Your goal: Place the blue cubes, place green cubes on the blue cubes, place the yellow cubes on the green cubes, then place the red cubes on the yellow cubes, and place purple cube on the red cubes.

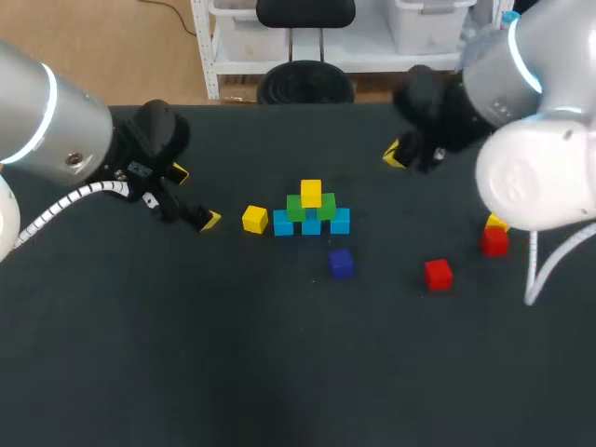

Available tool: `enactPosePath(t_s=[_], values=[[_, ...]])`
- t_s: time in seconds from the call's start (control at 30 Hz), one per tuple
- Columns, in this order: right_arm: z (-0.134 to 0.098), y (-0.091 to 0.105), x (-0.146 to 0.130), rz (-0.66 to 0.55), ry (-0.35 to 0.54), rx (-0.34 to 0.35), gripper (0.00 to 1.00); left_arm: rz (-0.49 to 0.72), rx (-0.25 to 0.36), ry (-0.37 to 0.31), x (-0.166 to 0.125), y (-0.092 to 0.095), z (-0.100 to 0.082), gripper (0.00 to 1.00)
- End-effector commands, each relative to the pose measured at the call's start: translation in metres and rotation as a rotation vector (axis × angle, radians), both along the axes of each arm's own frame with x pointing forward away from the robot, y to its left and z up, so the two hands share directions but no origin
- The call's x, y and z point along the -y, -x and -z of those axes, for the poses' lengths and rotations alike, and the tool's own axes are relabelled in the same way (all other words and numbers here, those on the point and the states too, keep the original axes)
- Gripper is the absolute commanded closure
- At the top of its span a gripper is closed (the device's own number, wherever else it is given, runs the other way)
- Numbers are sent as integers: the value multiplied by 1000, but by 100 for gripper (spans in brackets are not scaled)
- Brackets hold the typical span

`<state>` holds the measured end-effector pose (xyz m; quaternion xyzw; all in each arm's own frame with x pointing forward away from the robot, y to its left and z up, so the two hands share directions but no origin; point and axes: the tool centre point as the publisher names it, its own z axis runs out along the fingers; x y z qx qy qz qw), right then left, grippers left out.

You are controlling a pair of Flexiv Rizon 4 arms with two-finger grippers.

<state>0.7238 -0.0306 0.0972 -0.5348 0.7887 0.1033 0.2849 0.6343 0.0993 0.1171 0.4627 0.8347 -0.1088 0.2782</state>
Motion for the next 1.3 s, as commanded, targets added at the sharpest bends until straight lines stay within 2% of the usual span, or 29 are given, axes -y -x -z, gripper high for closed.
enactPosePath(t_s=[0.03, 0.1, 0.2, 0.23, 0.3, 0.4, 0.63, 0.8, 1.03, 1.3], values=[[-3, 11, 14, 84, 39, 67, 59, 4, 1, 4, -2, 0, 0, 0], [-3, 13, 21, 110, 45, 65, 52, 4, 1, 4, -2, 0, 0, 0], [-2, 14, 30, 149, 51, 59, 26, 4, 1, 4, -2, 0, 0, 0], [-1, 15, 32, 160, 52, 58, 23, 4, 1, 4, -2, 0, 0, 0], [0, 17, 36, 181, 55, 52, 7, 4, 1, 4, -2, 0, 0, 0], [4, 20, 41, 200, 54, 45, 0, 4, 1, 4, -2, 0, 0, 0], [23, 21, 60, 262, 61, 5, 0, 4, 1, 4, -2, 0, 0, 0], [33, 14, 78, 277, 75, -7, 10, 4, 1, 4, -2, 0, 0, 0], [33, 9, 108, 328, 94, -24, 16, 4, 1, 4, -2, 0, 0, 0], [27, 24, 126, 347, 106, -75, 16, 4, 1, 4, -2, 0, 0, 0]])
